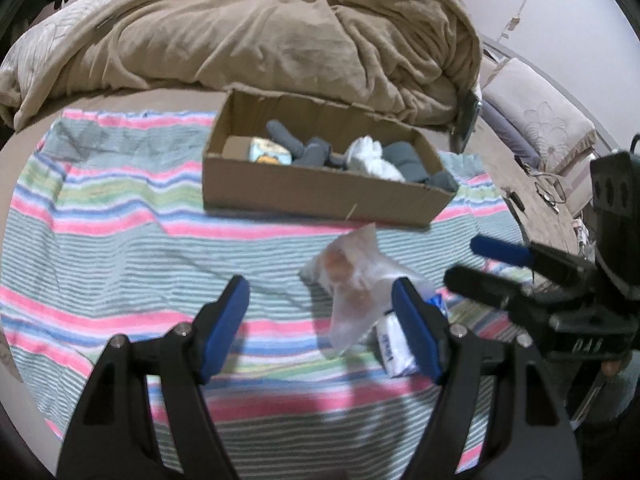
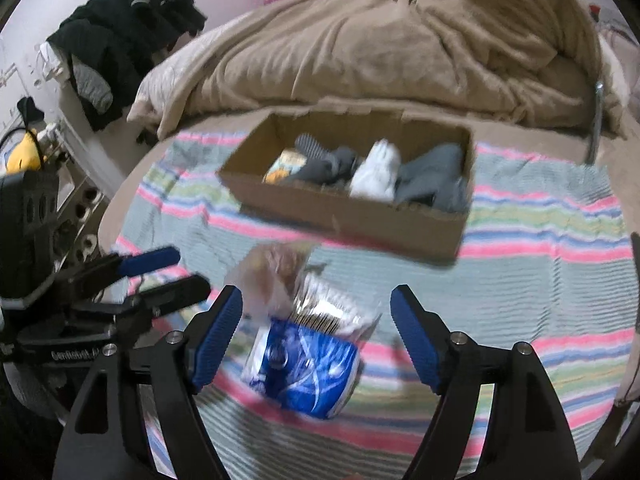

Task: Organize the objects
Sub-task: 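Grasp the clear snack bag with left tool while right tool grasps blue package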

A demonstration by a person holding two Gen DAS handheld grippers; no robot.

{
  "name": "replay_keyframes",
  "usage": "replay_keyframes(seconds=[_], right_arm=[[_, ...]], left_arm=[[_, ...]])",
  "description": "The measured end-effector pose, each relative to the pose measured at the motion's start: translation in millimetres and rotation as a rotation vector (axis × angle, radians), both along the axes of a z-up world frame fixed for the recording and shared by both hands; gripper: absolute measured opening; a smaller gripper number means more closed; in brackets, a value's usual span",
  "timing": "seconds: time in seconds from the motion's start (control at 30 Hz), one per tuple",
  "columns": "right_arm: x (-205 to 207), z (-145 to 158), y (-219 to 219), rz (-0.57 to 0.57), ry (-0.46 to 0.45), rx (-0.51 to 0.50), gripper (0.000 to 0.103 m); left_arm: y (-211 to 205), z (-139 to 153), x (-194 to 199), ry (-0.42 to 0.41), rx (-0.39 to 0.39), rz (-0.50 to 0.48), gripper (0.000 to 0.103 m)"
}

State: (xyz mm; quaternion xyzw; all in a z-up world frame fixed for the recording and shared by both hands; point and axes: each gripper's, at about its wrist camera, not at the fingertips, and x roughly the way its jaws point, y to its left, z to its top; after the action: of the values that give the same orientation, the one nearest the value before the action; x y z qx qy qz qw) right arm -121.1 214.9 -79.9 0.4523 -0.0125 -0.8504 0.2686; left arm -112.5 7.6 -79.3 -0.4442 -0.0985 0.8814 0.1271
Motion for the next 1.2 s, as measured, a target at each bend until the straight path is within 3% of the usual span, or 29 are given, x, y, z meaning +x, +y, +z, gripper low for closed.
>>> replay_keyframes(seconds=[0.3, 0.6, 0.8, 1.1, 1.17, 1.2], right_arm=[[10, -34, -17, 0.04, -0.078, 0.058, 0.079], [14, -49, -23, 0.039, -0.068, 0.152, 0.08], [12, -54, -8, 0.025, -0.094, 0.11, 0.079], [12, -50, 10, 0.013, -0.093, 0.032, 0.055], [12, -47, 14, 0.015, -0.092, 0.02, 0.05], [13, -46, 16, 0.016, -0.09, 0.014, 0.046]], left_arm=[[-9, -20, 6, -0.038, 0.006, 0.015, 0.075], [-2, -16, 3, -0.021, 0.025, 0.011, 0.079], [14, -16, -20, -0.02, 0.029, -0.008, 0.082], [29, -42, -41, -0.115, 0.056, -0.02, 0.082], [27, -47, -41, -0.121, 0.065, -0.014, 0.081], [26, -48, -40, -0.119, 0.067, -0.009, 0.075]])
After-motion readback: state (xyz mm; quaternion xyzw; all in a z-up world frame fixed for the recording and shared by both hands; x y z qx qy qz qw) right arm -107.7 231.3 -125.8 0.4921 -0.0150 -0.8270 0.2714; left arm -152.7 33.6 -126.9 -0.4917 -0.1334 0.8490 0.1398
